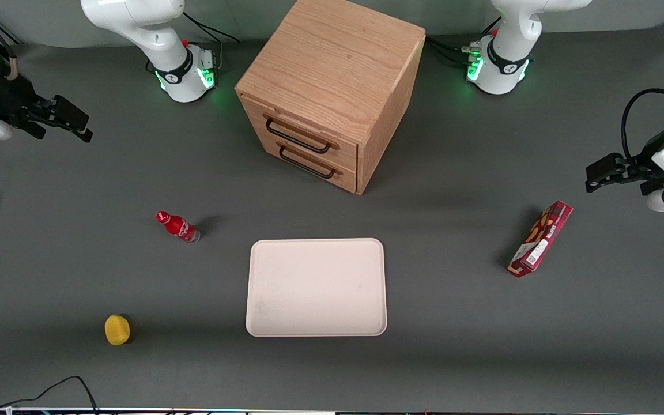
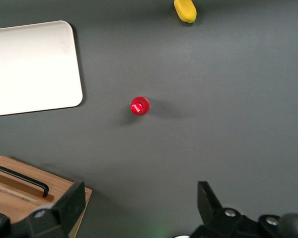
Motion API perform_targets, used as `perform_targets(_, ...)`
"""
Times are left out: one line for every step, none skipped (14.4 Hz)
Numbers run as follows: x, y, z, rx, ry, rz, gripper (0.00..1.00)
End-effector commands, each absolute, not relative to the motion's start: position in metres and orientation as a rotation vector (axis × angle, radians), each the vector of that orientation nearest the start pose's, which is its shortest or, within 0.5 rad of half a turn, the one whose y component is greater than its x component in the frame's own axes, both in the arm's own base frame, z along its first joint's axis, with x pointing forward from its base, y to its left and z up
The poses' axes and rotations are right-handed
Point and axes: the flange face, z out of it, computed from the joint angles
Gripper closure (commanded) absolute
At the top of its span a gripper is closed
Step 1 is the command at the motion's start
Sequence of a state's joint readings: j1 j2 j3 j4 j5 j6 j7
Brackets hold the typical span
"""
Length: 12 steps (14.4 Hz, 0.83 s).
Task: Open upper drawer
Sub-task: 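Move the right gripper to the upper drawer's black handle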
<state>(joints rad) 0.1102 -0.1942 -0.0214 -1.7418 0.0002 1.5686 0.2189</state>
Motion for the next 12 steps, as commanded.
perform_targets(0.487, 0.040, 0.649, -3.126, 0.208, 0.026, 0.00)
perform_targets(0.488, 0.040, 0.652, -3.125, 0.212, 0.031, 0.00)
perform_targets(0.491, 0.041, 0.654, -3.123, 0.210, 0.025, 0.00)
perform_targets(0.492, 0.041, 0.658, -3.116, 0.208, 0.017, 0.00)
perform_targets(0.491, 0.038, 0.657, -3.115, 0.208, 0.033, 0.00)
perform_targets(0.489, 0.035, 0.658, -3.117, 0.201, 0.047, 0.00)
perform_targets(0.488, 0.039, 0.658, -3.119, 0.186, 0.054, 0.00)
perform_targets(0.487, 0.046, 0.663, -3.120, 0.158, 0.043, 0.00)
perform_targets(0.483, 0.081, 0.671, -3.129, 0.018, 0.016, 0.00)
perform_targets(0.476, 0.104, 0.676, -3.135, -0.071, 0.022, 0.00)
perform_targets(0.469, 0.125, 0.675, -3.130, -0.114, 0.053, 0.00)
perform_targets(0.463, 0.147, 0.676, -3.118, -0.171, 0.056, 0.00)
